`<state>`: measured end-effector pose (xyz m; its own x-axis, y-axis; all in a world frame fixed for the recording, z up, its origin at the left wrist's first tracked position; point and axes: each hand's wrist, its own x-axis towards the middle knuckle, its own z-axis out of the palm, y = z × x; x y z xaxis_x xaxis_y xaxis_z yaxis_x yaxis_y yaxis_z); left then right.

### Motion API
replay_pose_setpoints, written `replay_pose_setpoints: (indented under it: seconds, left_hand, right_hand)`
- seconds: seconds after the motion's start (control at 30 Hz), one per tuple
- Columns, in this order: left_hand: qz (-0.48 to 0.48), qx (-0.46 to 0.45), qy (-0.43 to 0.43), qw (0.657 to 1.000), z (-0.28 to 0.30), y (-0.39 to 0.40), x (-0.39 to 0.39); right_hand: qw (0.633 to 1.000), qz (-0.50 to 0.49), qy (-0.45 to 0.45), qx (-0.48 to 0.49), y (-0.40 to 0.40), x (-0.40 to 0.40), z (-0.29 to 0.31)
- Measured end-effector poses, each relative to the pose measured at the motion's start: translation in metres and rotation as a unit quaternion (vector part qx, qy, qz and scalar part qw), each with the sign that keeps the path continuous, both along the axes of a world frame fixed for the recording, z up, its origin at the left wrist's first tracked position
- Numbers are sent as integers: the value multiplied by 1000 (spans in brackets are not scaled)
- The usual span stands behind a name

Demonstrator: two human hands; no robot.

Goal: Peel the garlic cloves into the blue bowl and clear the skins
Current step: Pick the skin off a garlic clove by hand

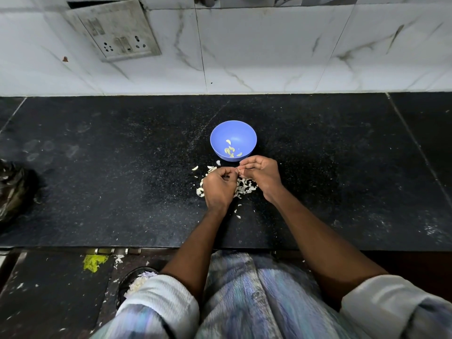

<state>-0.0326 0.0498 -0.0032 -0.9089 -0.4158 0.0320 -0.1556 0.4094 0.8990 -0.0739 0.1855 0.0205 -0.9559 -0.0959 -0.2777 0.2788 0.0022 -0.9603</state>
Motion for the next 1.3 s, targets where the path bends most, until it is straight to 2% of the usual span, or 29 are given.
replay_pose_setpoints:
  seconds: [0.23, 0.47, 0.77, 1.3]
  left_hand:
    - [14, 38, -7, 999, -1, 5, -3]
    - [22, 92, 1, 996, 3, 5, -2]
    - [10, 42, 2, 999, 0, 3, 0]
    - [-7, 15, -14, 1000, 3, 4, 2]
  right_hand:
    - [998, -42, -30, -31, -6, 1, 0]
    - [996, -45, -58, -57, -7, -1, 2]
    - [988, -9, -107, -113, -5, 0, 2]
    - [992, 10, -92, -82, -1, 2, 9]
